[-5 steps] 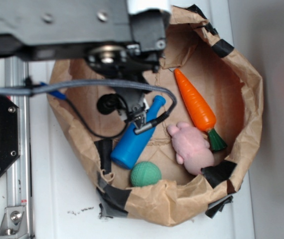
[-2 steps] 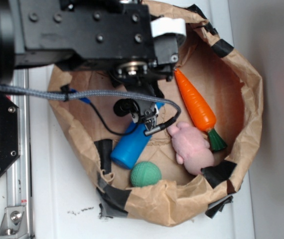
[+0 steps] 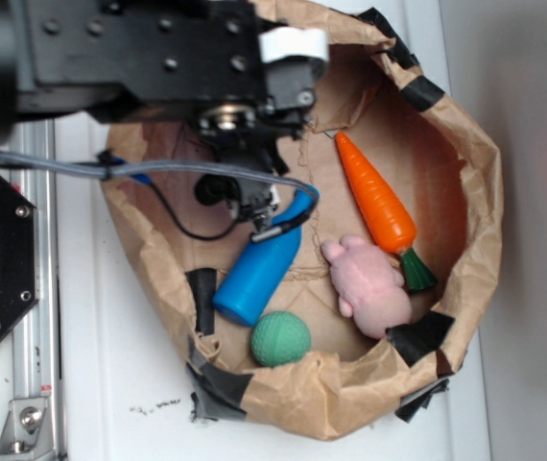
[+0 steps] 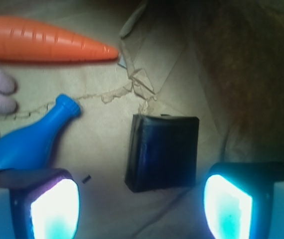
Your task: Grab the black box.
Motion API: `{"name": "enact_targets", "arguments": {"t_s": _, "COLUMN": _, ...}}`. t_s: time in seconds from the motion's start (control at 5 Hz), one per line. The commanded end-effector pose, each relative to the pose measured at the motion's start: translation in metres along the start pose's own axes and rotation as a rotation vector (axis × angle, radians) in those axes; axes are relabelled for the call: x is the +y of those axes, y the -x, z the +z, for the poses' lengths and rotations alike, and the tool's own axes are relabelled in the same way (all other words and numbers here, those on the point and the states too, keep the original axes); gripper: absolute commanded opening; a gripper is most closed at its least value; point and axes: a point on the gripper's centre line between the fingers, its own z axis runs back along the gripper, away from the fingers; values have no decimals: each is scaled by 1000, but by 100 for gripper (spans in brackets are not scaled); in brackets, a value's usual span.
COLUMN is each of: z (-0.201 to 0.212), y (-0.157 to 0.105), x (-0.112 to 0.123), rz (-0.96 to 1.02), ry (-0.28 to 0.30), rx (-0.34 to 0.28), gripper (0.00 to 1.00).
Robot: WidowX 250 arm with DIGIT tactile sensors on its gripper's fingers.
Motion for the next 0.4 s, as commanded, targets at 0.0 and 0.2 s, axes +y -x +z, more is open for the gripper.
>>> {"name": "enact_targets", "arguments": {"t_s": 0.0, "z": -1, "y": -3, "x": 24, "rz": -67, "ry": -9, "rx": -47, "gripper": 100}}
{"name": "enact_targets", "arguments": {"t_s": 0.2, "z": -6, "y": -6, "x": 29, "rz": -58, "ry": -25, "rx": -7, "gripper": 100}}
